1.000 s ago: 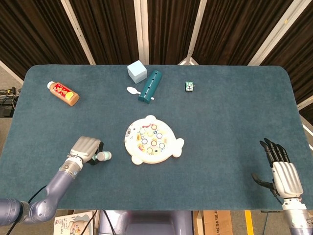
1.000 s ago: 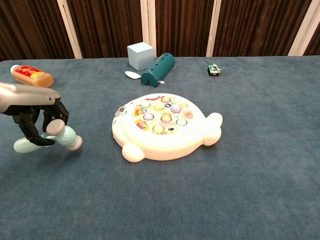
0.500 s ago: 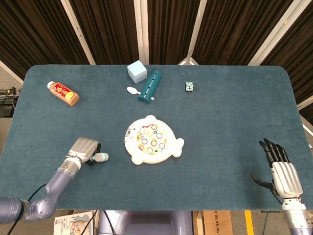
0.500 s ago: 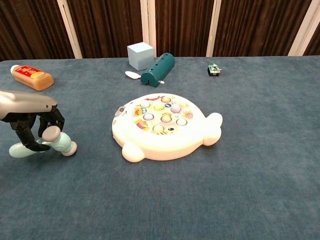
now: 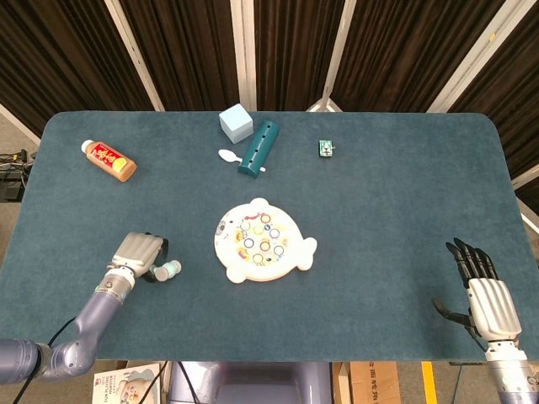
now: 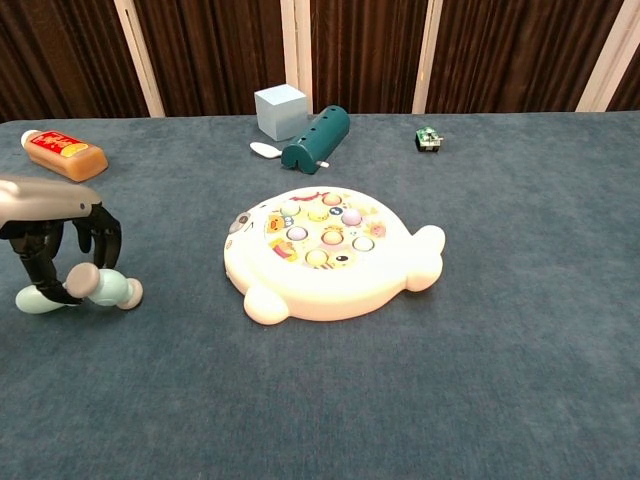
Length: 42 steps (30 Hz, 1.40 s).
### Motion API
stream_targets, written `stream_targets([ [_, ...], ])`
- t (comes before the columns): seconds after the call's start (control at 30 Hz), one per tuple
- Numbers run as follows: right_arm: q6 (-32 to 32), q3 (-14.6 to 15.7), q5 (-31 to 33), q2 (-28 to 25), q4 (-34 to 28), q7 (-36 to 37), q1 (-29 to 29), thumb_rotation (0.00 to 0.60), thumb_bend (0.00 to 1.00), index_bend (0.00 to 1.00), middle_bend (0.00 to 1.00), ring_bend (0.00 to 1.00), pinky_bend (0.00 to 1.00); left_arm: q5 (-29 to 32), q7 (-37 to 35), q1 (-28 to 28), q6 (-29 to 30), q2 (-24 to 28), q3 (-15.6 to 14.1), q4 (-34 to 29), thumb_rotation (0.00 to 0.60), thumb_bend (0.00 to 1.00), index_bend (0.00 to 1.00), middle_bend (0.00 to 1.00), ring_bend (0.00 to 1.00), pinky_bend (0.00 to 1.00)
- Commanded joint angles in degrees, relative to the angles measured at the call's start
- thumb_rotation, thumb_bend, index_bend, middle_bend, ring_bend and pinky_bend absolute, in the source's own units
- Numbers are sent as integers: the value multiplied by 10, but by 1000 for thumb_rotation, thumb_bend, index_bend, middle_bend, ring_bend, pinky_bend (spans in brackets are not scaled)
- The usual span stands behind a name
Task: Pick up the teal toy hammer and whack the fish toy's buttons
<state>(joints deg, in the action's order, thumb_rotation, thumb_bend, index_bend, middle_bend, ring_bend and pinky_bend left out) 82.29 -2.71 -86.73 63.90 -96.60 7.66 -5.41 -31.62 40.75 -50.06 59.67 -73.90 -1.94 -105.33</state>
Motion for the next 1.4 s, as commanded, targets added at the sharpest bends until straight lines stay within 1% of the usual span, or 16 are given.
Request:
stream_targets([
  [0.03,0,0,0,0,0,0,0,600,240,0,0,0,0,-11,-7,9,13,0,-1,1,600,237,306,251,203,294],
  [0.17,0,1,-1,0,-1,-1,0,600,241,0,0,0,0,-29,-23,21,30,0,2,1,600,203,244,210,178,250],
  [0.27,1,1,-3,0,0,-3,0,600,241,0,0,0,0,-54,-45,36,49,2,9,1,600,202,218,194,161,232],
  [0.4,0,2,-3,-1,0,-5,0,600,241,0,0,0,0,-100,-82,61,79,5,14,-2,600,197,182,176,145,221],
  [0.47,0,2,-4,-1,1,-5,0,600,241,0,0,0,0,-131,-104,78,97,8,12,-3,600,183,152,157,121,203],
  [0.53,0,2,-4,-1,1,-6,0,600,241,0,0,0,0,-159,-120,93,114,12,7,-4,600,165,100,122,85,164],
  [0.63,-2,3,-3,-2,0,-8,0,600,241,0,0,0,0,-220,-148,125,152,22,-8,-10,600,147,35,73,42,115],
  [0.73,-5,4,-3,-4,-1,-15,-1,600,241,0,0,0,0,-285,-179,164,201,30,-28,-12,600,133,4,46,31,88],
  [0.87,-7,5,0,-5,-3,-23,-2,600,241,0,0,0,0,-361,-222,220,270,37,-56,-5,600,129,0,8,0,47],
  [0.97,-8,4,0,-5,-3,-28,-3,600,240,0,0,0,0,-408,-248,258,310,41,-77,10,600,128,0,0,0,21],
  [1.03,-8,4,-1,-5,-3,-32,-3,600,240,0,0,0,0,-430,-256,277,328,43,-88,19,600,128,0,0,0,2],
  [1.13,-8,5,-2,-3,-2,-38,-4,600,241,0,0,0,0,-462,-265,308,357,42,-102,36,600,128,0,0,0,0],
  [1.23,-9,5,-2,-1,-2,-42,-4,600,240,0,0,0,0,-479,-277,334,376,40,-111,48,600,128,0,0,0,0],
  [1.4,-10,4,0,0,1,-44,-5,600,240,0,0,0,0,-505,-292,366,399,48,-115,57,600,128,0,0,0,0],
])
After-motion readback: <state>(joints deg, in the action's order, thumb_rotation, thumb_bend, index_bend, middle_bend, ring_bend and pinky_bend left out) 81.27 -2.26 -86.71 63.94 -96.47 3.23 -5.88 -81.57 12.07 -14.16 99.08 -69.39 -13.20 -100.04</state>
